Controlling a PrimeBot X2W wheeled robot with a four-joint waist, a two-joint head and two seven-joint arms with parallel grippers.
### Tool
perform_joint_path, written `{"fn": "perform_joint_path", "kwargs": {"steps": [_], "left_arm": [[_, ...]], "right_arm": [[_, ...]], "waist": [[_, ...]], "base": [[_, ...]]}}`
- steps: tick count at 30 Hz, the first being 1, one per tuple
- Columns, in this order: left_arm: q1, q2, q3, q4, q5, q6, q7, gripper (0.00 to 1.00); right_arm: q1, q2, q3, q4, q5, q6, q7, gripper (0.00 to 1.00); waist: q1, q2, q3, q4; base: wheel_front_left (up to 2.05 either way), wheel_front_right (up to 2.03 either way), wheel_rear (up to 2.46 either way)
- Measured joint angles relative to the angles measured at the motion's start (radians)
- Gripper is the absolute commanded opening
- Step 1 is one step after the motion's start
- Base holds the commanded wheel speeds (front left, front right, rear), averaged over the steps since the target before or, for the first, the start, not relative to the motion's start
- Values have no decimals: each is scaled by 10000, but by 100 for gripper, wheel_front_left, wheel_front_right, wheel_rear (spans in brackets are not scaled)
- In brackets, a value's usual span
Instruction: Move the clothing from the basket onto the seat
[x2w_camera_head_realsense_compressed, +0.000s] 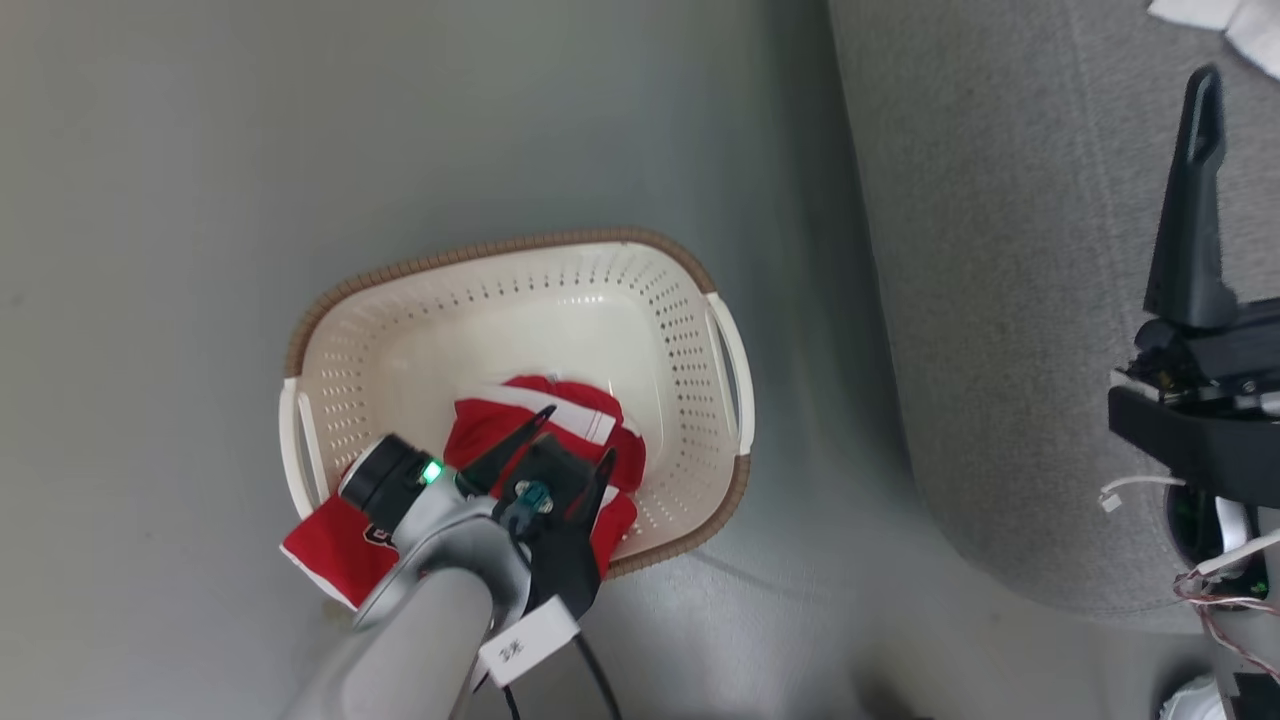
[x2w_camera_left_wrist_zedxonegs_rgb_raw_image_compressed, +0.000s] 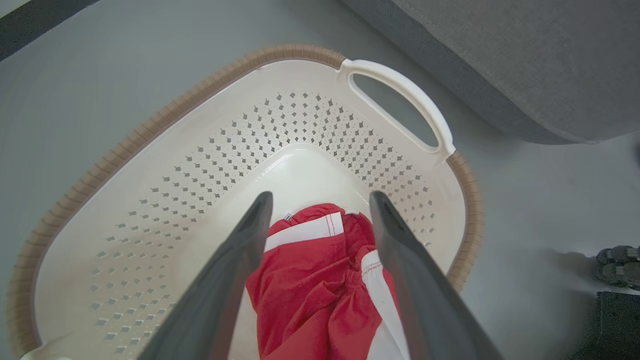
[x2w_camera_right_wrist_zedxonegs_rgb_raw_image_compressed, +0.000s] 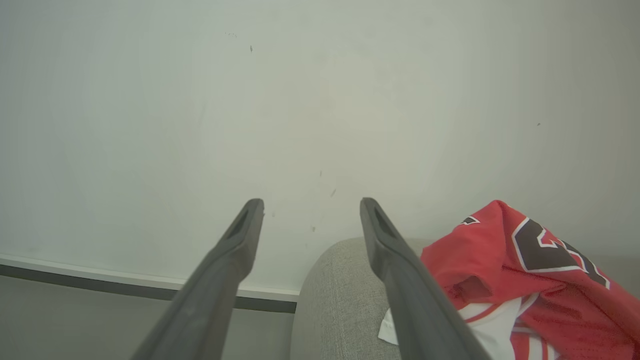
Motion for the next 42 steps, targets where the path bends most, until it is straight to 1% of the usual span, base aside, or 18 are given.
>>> {"fn": "perform_joint_path", "kwargs": {"steps": [3, 14, 23, 31, 38, 42], "left_arm": [[-527, -61, -161, 288, 88, -82, 169, 100], [-2039, -125, -416, 1559, 591, -90, 608, 100], [-2764, -136, -456, 2385, 669, -88, 642, 100], [-3335, -136, -516, 3070, 771, -79, 598, 100], [-3627, -155, -627, 3670, 894, -69, 604, 100], [-3871, -159, -644, 3983, 961, 29, 650, 100]], "right_arm": [[-222, -52, -8, -322, -100, -2, 0, 100], [-998, -67, 242, -1388, -644, -2, -10, 100], [-1233, 79, 458, -1616, -763, -8, -10, 100], [-1410, 316, 738, -1703, -988, -15, -10, 100], [-1409, 416, 867, -1726, -1116, -88, -10, 100], [-1370, 420, 876, -1795, -1189, -90, -10, 100]], "waist": [[0, 0, 453, -22], [-1, 0, 2080, -94], [-1, -1, 3136, -250], [-1, -1, 3707, -555], [-2, -1, 3837, -759], [-3, -3, 3844, -843]], "base": [[0, 0, 0], [0, 0, 0], [0, 0, 0], [0, 0, 0], [0, 0, 0], [0, 0, 0]]}}
